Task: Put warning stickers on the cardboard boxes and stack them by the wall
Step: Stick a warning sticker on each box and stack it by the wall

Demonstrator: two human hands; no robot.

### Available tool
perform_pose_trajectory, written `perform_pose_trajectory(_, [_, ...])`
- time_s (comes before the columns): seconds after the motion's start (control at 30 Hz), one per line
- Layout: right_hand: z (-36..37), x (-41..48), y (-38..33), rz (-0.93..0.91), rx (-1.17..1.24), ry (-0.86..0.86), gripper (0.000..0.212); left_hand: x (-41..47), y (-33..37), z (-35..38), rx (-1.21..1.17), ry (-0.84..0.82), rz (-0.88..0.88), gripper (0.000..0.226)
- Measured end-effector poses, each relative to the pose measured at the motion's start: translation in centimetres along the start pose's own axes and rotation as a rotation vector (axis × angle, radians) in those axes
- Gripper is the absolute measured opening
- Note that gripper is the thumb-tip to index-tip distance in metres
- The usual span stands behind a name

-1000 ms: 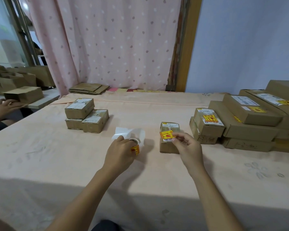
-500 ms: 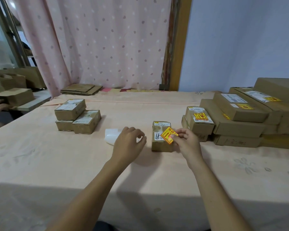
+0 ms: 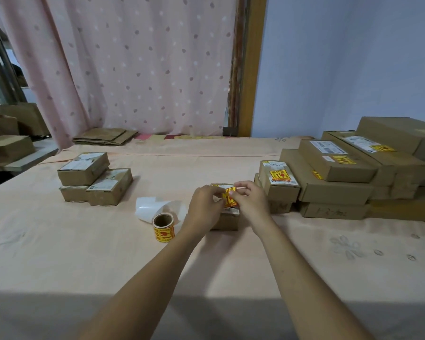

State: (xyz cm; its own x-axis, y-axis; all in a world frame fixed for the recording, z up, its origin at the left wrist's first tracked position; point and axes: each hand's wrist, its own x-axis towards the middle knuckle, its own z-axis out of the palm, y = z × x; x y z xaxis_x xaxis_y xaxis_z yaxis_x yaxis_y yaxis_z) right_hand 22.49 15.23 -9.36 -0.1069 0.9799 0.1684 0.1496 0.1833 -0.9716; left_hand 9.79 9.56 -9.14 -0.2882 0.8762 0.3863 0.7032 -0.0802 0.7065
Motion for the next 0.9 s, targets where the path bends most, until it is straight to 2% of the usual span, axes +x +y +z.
perform_pose_trajectory(0.13, [0.1,0.8,0.6,0.038,-0.021,0.017,0.018,0.8,-1.0,0.3,0.07,0.013,-0.018,0.029])
perform_pose_trajectory(0.3, [0.4,1.3,0.6,0.01,-0.185,0.027,0.015,1.3,-1.5,0.6,0.058,0.001,-0.035,0.03])
perform_pose_trajectory(0.47, [0.3,1.1,0.7,-0.035,-0.367,0.028,0.013,0.9,-2.0,0.6,0.061,-0.005,0.019,0.022])
perform_pose_trajectory(0.57, [0.3,0.8,1.3,-0.062,-0.399,0.034,0.014,0.6,-2.0,0.6,0.082,-0.028,0.048,0.027])
perform_pose_trajectory(0.67, [0.3,0.9,1.9,-0.112,-0.449,0.045,0.013,0.7,-2.3,0.9,0.166,-0.037,0.08,0.033])
perform_pose_trajectory(0.8, [-0.1,0.5,2.8,-0.112,-0.431,0.068,0.028,0.5,-3.0,1.0,0.338,0.01,0.134,0.029])
perform_pose_trajectory(0.9, [-0.1,0.4,3.4,-0.173,-0.453,0.033,0.02,0.5,-2.8,1.0,0.453,0.068,0.166,0.027])
